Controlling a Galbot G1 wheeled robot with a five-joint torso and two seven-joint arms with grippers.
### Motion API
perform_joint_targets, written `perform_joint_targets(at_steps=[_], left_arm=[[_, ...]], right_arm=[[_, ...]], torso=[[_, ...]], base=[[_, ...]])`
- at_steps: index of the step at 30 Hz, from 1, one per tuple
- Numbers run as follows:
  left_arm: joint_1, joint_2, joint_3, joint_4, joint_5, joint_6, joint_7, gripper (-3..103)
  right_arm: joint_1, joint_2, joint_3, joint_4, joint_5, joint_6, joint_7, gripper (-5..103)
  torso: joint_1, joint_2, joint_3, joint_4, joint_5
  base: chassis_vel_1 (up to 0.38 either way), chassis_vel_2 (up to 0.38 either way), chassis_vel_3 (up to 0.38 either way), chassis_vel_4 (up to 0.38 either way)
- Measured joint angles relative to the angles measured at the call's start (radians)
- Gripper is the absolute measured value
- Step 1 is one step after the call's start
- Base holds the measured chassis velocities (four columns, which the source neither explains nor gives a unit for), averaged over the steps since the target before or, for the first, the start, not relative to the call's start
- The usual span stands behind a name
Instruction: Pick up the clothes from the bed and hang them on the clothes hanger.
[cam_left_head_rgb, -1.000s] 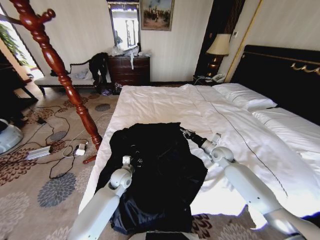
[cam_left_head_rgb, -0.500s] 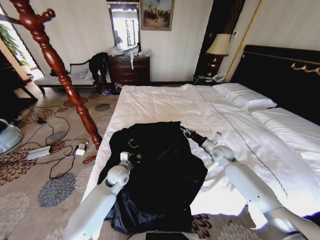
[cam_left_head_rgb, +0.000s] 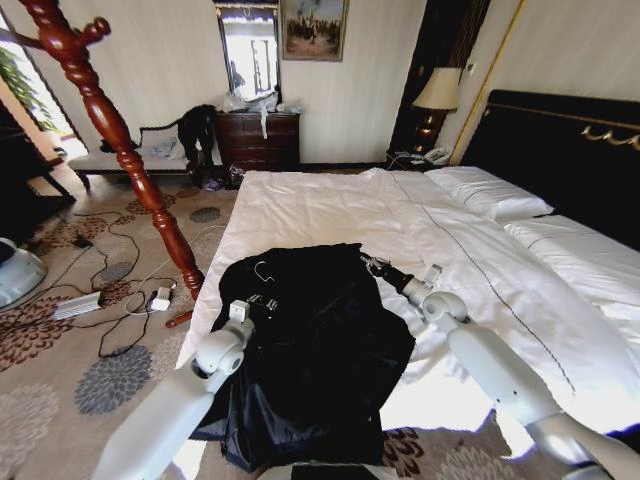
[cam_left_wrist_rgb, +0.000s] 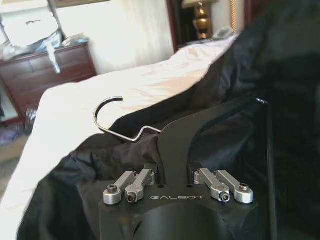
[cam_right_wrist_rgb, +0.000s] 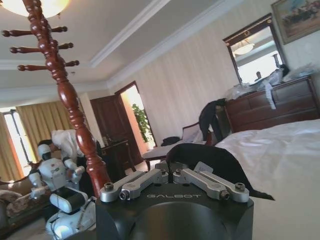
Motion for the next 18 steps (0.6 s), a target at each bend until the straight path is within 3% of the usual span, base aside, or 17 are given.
perform_joint_targets(at_steps=[4, 9, 12, 18], left_arm=[[-0.089, 0.065, 0.09, 0.044, 0.003, -0.003, 0.03, 28], [-0.131, 0.076, 0.146, 0.071, -0.006, 0.01, 0.04, 28], [-0.132, 0.053, 0.151, 0.093, -0.009, 0.016, 0.032, 28], [-0.137, -0.019, 0.147, 0.151, -0.016, 0.011, 0.008, 28]], right_arm=[[0.053, 0.0, -0.048, 0.038, 0.038, 0.003, 0.0, 0], [0.136, 0.017, -0.139, 0.052, 0.054, 0.013, 0.001, 0], [0.169, 0.03, -0.184, 0.056, 0.067, 0.016, 0.0, 0], [0.189, 0.046, -0.238, 0.085, 0.074, 0.018, -0.002, 0]], torso=[[0.0, 0.0, 0.0, -0.0003, 0.0001], [0.0, 0.0, 0.0, -0.0005, 0.0002], [0.0, 0.0, 0.0, 0.0008, -0.0001], [0.0, 0.0, 0.0, -0.0005, 0.0]], base=[[0.0, 0.0, 0.0, 0.0], [0.0, 0.0, 0.0, 0.0], [0.0, 0.0, 0.0, 0.0], [0.0, 0.0, 0.0, 0.0]])
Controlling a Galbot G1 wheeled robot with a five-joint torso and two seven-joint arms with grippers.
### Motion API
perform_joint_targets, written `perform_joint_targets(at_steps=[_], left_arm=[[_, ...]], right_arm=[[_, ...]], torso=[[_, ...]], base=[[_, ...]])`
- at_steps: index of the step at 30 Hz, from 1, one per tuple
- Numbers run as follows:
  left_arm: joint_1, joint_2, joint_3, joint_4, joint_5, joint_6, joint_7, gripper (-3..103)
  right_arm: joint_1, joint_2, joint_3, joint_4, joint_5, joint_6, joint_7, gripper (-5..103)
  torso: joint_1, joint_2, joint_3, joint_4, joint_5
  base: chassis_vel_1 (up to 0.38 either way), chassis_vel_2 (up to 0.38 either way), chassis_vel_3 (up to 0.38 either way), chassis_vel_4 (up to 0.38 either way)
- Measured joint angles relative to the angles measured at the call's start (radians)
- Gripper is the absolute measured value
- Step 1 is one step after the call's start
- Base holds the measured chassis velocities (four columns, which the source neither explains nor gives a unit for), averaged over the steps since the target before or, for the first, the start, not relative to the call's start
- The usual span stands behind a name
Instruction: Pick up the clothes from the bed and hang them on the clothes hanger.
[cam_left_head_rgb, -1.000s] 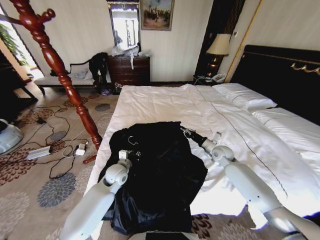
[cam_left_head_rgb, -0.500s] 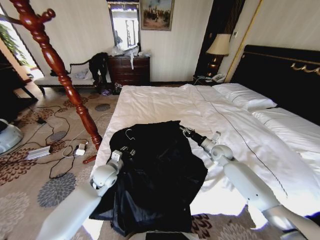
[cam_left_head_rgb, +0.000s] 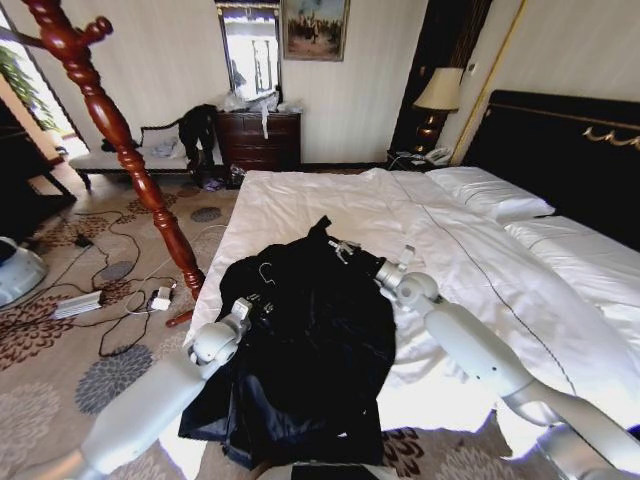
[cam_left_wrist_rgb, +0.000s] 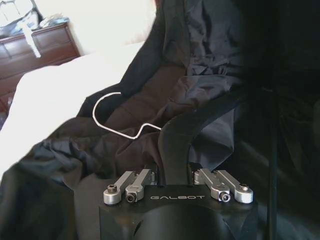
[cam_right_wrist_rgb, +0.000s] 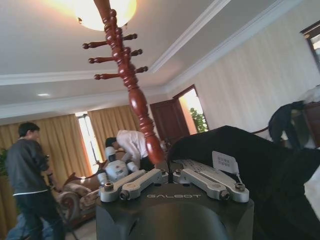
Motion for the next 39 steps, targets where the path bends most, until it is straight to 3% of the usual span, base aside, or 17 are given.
perform_joint_targets(at_steps=[3, 5, 9, 13, 16, 26, 33, 37, 38, 39], left_arm=[[-0.006, -0.048, -0.009, 0.04, 0.005, -0.011, -0.007, 28], [-0.024, -0.114, -0.016, 0.099, 0.021, -0.032, -0.009, 28], [-0.047, -0.153, -0.014, 0.139, 0.027, -0.051, -0.007, 28], [-0.064, -0.172, -0.003, 0.16, 0.027, -0.066, -0.005, 28], [-0.083, -0.191, 0.005, 0.184, 0.027, -0.078, -0.005, 28], [-0.103, -0.22, 0.0, 0.243, 0.034, -0.1, -0.001, 28], [-0.116, -0.232, 0.006, 0.259, 0.025, -0.099, -0.005, 28], [-0.116, -0.233, 0.007, 0.263, 0.023, -0.098, -0.008, 28], [-0.113, -0.233, 0.004, 0.265, 0.023, -0.097, -0.009, 28], [-0.109, -0.233, 0.001, 0.267, 0.023, -0.096, -0.009, 28]], right_arm=[[0.0, 0.011, -0.025, 0.014, 0.0, 0.001, 0.0, 0], [-0.018, 0.026, -0.057, 0.023, -0.012, 0.001, 0.0, 0], [-0.036, 0.036, -0.089, 0.013, -0.035, 0.004, -0.001, 0], [-0.055, 0.042, -0.114, -0.005, -0.069, 0.006, -0.002, 0], [-0.082, 0.044, -0.137, -0.028, -0.151, 0.012, -0.006, 0], [-0.165, 0.033, -0.131, -0.004, -0.212, 0.043, -0.09, 0], [-0.222, 0.021, -0.116, -0.002, -0.279, 0.082, -0.104, -2], [-0.261, 0.009, -0.097, 0.028, -0.331, 0.131, -0.15, 9], [-0.281, -0.002, -0.079, 0.045, -0.343, 0.171, -0.229, 9], [-0.296, -0.011, -0.064, 0.054, -0.345, 0.19, -0.307, 20]], torso=[[0.0, 0.0, 0.0, 0.0001, 0.0001], [0.0, 0.0, 0.0, 0.0003, 0.0002], [0.0, 0.0, 0.0, 0.0002, 0.0002], [0.0, 0.0, 0.0, 0.0004, 0.0002], [0.0, 0.0, 0.0, 0.0001, 0.0003], [0.0, 0.0, 0.0, 0.0003, 0.0], [0.0, 0.0, 0.0, 0.0003, 0.0001], [0.0, 0.0, 0.0, 0.0002, 0.0002], [0.0, 0.0, 0.0, 0.0003, 0.0], [0.0, 0.0, 0.0, 0.0003, 0.0]], base=[[0.0, 0.0, 0.0, 0.0], [0.0, 0.0, 0.0, 0.0], [0.0, 0.0, 0.0, 0.0], [0.0, 0.0, 0.0, 0.0], [0.0, 0.0, 0.0, 0.0], [0.0, 0.0, 0.0, 0.0], [0.0, 0.0, 0.0, 0.0], [0.0, 0.0, 0.0, 0.0], [0.0, 0.0, 0.0, 0.0], [0.0, 0.0, 0.0, 0.0]])
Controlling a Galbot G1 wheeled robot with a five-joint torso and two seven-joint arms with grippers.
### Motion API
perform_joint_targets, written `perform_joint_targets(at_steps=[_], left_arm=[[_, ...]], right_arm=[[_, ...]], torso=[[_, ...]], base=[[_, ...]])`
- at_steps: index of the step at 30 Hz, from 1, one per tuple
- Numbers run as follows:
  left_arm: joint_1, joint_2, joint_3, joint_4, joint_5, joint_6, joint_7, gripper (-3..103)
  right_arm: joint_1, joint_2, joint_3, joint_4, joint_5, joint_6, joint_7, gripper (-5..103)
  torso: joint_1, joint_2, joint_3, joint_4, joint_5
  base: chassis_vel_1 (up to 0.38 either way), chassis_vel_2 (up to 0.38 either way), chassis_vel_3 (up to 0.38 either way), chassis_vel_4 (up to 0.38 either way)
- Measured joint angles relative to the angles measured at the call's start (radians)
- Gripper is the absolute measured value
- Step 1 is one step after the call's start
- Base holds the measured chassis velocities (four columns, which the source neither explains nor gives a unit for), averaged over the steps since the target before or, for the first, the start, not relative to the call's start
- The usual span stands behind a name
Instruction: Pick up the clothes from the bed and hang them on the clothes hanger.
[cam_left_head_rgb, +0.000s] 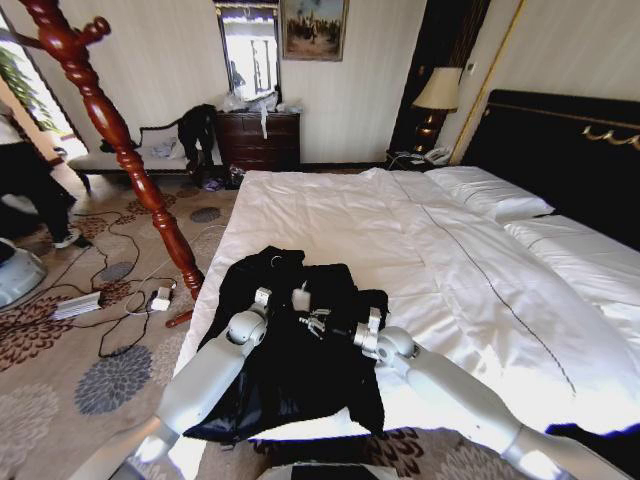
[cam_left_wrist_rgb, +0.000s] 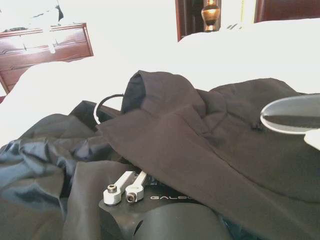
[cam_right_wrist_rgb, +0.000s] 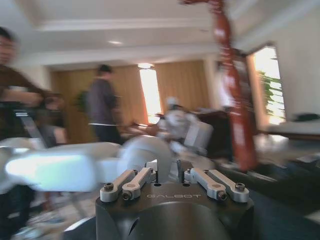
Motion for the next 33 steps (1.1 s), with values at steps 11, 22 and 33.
perform_joint_targets(at_steps=[11, 22, 33], left_arm=[[0.005, -0.006, -0.011, 0.013, 0.009, -0.001, 0.0, 28], [-0.004, -0.015, -0.013, 0.026, 0.017, -0.004, 0.0, 28], [0.004, 0.008, -0.009, 0.004, 0.014, -0.004, 0.001, 28]], right_arm=[[-0.119, -0.065, 0.234, -0.013, 0.236, -0.055, 0.039, 52], [-0.203, -0.056, 0.375, -0.052, 0.419, -0.135, 0.719, 95], [-0.263, 0.03, 0.468, -0.078, 0.482, -0.297, 1.149, 100]], torso=[[0.0, 0.0, 0.0, 0.0, 0.0], [0.0, 0.0, 0.0, 0.0, 0.0001], [0.0, 0.0, 0.0, 0.0001, 0.0001]], base=[[0.0, 0.0, 0.0, 0.0], [0.0, 0.0, 0.0, 0.0], [0.0, 0.0, 0.0, 0.0]])
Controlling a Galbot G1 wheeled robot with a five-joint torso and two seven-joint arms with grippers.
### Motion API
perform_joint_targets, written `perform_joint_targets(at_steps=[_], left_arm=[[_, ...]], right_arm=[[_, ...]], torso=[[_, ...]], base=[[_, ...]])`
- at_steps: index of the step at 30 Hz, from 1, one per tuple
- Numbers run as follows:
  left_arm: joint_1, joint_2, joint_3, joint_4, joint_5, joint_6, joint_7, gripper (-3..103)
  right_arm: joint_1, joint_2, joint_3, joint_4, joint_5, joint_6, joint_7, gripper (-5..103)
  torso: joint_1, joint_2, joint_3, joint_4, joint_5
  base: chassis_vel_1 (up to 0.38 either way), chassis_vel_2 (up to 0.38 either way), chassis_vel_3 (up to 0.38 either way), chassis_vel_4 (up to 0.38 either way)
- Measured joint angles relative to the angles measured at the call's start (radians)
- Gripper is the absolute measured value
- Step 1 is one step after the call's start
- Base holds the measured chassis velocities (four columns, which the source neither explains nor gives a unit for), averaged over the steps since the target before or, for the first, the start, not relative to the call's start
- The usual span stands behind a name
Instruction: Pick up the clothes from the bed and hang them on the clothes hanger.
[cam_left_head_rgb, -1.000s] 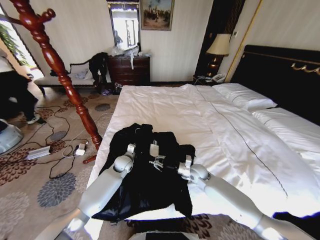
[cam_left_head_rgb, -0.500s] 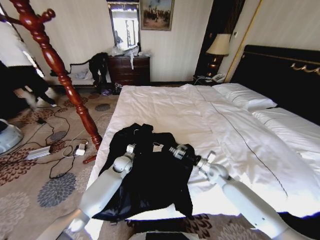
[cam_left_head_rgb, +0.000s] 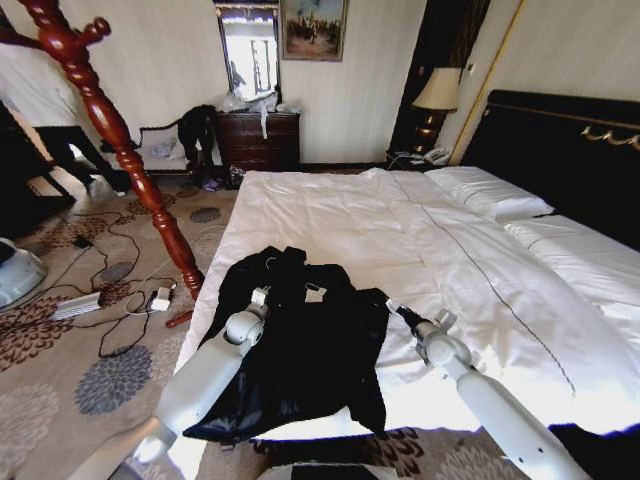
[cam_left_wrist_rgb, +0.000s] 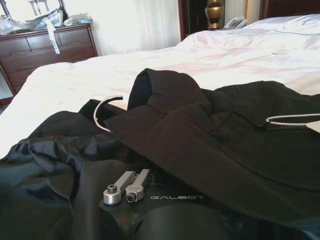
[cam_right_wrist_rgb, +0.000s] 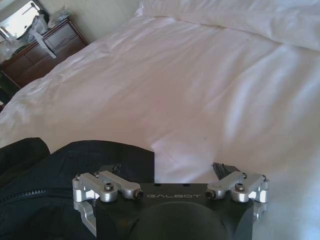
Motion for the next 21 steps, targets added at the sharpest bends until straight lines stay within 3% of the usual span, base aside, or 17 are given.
perform_joint_targets(at_steps=[6, 13, 18, 19, 20, 21], left_arm=[[0.003, 0.002, 0.002, -0.007, 0.0, 0.0, 0.0, 28], [0.005, 0.012, 0.002, -0.016, -0.002, 0.0, 0.0, 28], [0.006, 0.016, 0.002, -0.02, -0.003, 0.0, 0.0, 28], [0.007, 0.02, 0.002, -0.023, -0.003, 0.0, 0.0, 28], [0.008, 0.022, 0.001, -0.025, -0.004, 0.0, 0.0, 28], [0.009, 0.023, 0.0, -0.026, -0.004, 0.0, 0.0, 28]], right_arm=[[-0.048, 0.033, 0.034, 0.021, 0.016, -0.01, -0.012, 100], [-0.119, 0.049, 0.043, 0.063, 0.027, 0.007, -0.123, 100], [-0.133, 0.055, 0.032, 0.068, 0.019, 0.012, -0.149, 99], [-0.14, 0.058, 0.026, 0.071, 0.012, 0.012, -0.157, 93], [-0.144, 0.061, 0.022, 0.074, 0.008, 0.012, -0.161, 93], [-0.145, 0.061, 0.02, 0.075, 0.007, 0.013, -0.163, 82]], torso=[[0.0, 0.0, 0.0, -0.0003, -0.0002], [0.0, 0.0, 0.0, -0.0002, -0.0002], [0.0, 0.0, 0.0, -0.0003, -0.0003], [0.0, 0.0, 0.0, -0.0003, -0.0002], [0.0, 0.0, 0.0, -0.0002, -0.0003], [0.0, 0.0, 0.0, -0.0002, -0.0003]], base=[[0.0, 0.0, 0.0, 0.0], [0.0, 0.0, 0.0, 0.0], [0.0, 0.0, 0.0, 0.0], [0.0, 0.0, 0.0, 0.0], [0.0, 0.0, 0.0, 0.0], [0.0, 0.0, 0.0, 0.0]])
